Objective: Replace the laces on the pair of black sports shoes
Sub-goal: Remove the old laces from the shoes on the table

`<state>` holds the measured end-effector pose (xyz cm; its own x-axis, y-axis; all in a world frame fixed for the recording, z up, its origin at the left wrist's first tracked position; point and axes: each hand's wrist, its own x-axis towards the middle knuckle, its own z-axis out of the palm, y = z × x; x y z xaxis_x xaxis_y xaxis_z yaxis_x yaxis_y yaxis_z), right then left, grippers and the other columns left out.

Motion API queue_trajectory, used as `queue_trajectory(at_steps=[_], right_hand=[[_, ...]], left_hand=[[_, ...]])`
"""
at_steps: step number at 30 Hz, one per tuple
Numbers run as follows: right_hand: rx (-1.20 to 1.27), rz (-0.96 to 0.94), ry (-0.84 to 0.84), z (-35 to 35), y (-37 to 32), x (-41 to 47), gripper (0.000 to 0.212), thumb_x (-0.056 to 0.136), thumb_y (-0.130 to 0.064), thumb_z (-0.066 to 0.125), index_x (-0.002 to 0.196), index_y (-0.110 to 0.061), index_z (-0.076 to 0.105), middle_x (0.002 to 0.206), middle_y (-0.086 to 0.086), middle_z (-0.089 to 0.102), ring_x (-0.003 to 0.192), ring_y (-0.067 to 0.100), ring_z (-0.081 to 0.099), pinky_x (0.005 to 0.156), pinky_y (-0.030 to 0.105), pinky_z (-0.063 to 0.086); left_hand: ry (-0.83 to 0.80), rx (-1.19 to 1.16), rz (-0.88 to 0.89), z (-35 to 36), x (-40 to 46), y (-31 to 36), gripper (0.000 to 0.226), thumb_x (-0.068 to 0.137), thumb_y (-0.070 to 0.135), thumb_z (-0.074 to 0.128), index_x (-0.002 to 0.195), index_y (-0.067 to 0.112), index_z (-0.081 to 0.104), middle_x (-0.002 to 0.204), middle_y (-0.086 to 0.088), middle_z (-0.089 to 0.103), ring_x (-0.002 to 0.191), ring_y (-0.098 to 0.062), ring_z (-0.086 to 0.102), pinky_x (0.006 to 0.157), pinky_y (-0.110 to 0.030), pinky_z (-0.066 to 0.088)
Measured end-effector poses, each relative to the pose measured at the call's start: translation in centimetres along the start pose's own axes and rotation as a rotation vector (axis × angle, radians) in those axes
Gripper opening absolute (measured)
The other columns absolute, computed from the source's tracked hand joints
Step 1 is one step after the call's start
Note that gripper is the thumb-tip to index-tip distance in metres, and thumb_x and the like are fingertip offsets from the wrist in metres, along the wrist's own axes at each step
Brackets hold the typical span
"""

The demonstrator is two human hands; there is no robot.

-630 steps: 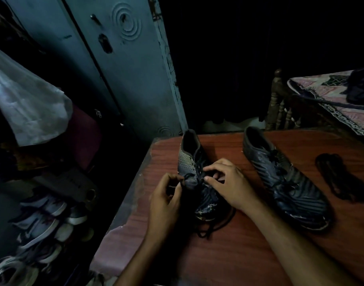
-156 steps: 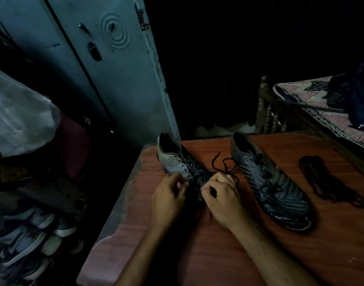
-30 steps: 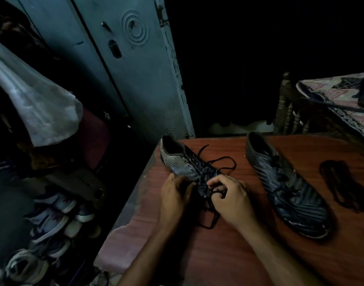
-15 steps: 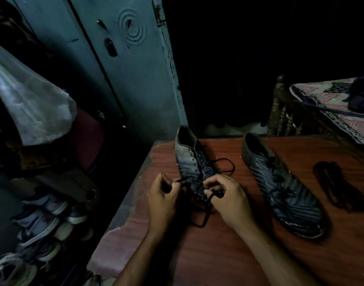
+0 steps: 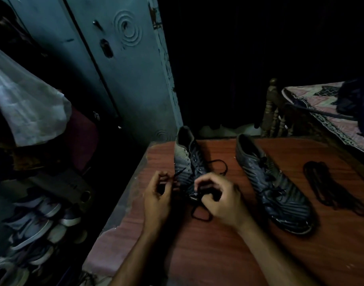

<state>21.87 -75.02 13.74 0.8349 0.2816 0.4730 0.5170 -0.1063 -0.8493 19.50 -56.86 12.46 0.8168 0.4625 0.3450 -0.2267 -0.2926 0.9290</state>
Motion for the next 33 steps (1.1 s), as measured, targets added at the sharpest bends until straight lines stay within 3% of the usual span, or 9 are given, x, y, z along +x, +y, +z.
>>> queue_trajectory(at_steps=[2, 4, 7, 12, 16, 18, 25, 29, 33], right_hand=[[0.047, -0.012, -0.053, -0.1, -0.5, -0.3, 0.027, 0.074, -0.018, 0.054, 0.095, -0.013, 0.070, 0.083, -0.005, 0.073, 0.078, 0.013, 0.072, 0.070, 0.031, 0.058], [0.035, -0.025, -0.027, -0.2, -0.6, -0.2, 0.027, 0.079, -0.027, 0.051, 0.093, -0.015, 0.071, 0.078, -0.005, 0.073, 0.070, 0.013, 0.071, 0.064, 0.034, 0.058], [-0.263, 0.009, 0.098, -0.7, 0.0, 0.6, 0.022, 0.091, -0.038, 0.050, 0.089, -0.026, 0.068, 0.076, -0.005, 0.071, 0.065, 0.012, 0.066, 0.060, 0.037, 0.054], [-0.615, 0.081, 0.088, -2.0, 1.1, 5.4, 0.008, 0.095, -0.021, 0.058, 0.096, -0.023, 0.065, 0.097, -0.001, 0.065, 0.090, 0.022, 0.061, 0.076, 0.037, 0.052], [-0.917, 0.214, -0.181, -1.5, 3.0, 9.7, 0.034, 0.098, -0.017, 0.054, 0.131, -0.015, 0.056, 0.127, 0.006, 0.055, 0.123, 0.029, 0.047, 0.102, 0.038, 0.039], [-1.035, 0.241, -0.288, -1.1, 4.0, 10.3, 0.031, 0.097, -0.015, 0.053, 0.128, -0.012, 0.058, 0.127, 0.008, 0.054, 0.124, 0.033, 0.049, 0.103, 0.042, 0.041], [-1.063, 0.395, -0.283, -1.8, 0.8, 7.5, 0.006, 0.087, -0.010, 0.061, 0.082, -0.010, 0.065, 0.094, 0.016, 0.070, 0.091, 0.034, 0.069, 0.066, 0.032, 0.047], [-1.089, 0.459, -0.394, -3.2, -2.8, 2.6, 0.024, 0.088, -0.014, 0.064, 0.071, -0.014, 0.047, 0.097, 0.012, 0.067, 0.086, 0.031, 0.068, 0.061, 0.029, 0.040], [-1.007, 0.586, -0.429, -5.5, -4.7, 1.4, 0.021, 0.090, -0.017, 0.067, 0.075, -0.009, 0.055, 0.083, 0.013, 0.071, 0.061, 0.027, 0.069, 0.053, 0.034, 0.058]], left_hand=[[-0.044, 0.067, 0.059, 0.2, 0.0, -0.1, 0.024, 0.092, 0.016, 0.057, 0.095, 0.033, 0.074, 0.095, 0.004, 0.073, 0.091, -0.025, 0.072, 0.085, -0.052, 0.059], [-0.085, 0.159, 0.167, 0.5, -0.1, 0.2, 0.036, 0.091, 0.010, 0.058, 0.105, 0.037, 0.076, 0.104, 0.012, 0.073, 0.097, -0.012, 0.071, 0.087, -0.033, 0.058], [-0.128, 0.211, 0.270, 0.9, -0.2, 0.4, 0.037, 0.094, -0.002, 0.068, 0.116, 0.026, 0.076, 0.109, 0.019, 0.073, 0.099, -0.002, 0.070, 0.080, -0.015, 0.053], [-0.126, 0.228, 0.301, 1.0, 0.1, -0.1, 0.040, 0.091, -0.004, 0.070, 0.113, 0.029, 0.077, 0.107, 0.027, 0.073, 0.095, 0.005, 0.070, 0.078, -0.010, 0.050], [-0.118, 0.209, 0.277, 0.9, 0.2, 0.2, 0.045, 0.092, -0.003, 0.070, 0.112, 0.037, 0.072, 0.105, 0.037, 0.070, 0.093, 0.008, 0.069, 0.079, -0.009, 0.051], [-0.114, 0.203, 0.268, 0.9, 0.2, 0.1, 0.044, 0.092, -0.001, 0.071, 0.114, 0.037, 0.073, 0.108, 0.033, 0.071, 0.094, 0.007, 0.069, 0.078, -0.011, 0.053], [-0.137, 0.202, 0.287, 0.6, 0.5, -0.2, 0.045, 0.090, -0.004, 0.071, 0.117, 0.032, 0.072, 0.115, 0.020, 0.069, 0.097, 0.002, 0.068, 0.073, -0.007, 0.049], [-0.169, 0.232, 0.317, 0.5, 0.2, 0.3, 0.035, 0.090, -0.002, 0.074, 0.111, 0.026, 0.075, 0.109, 0.022, 0.068, 0.090, 0.007, 0.066, 0.070, -0.005, 0.046], [-0.183, 0.250, 0.338, 0.9, -0.4, 0.4, 0.028, 0.090, 0.000, 0.075, 0.111, 0.018, 0.078, 0.107, 0.014, 0.073, 0.091, 0.000, 0.069, 0.072, -0.011, 0.051]])
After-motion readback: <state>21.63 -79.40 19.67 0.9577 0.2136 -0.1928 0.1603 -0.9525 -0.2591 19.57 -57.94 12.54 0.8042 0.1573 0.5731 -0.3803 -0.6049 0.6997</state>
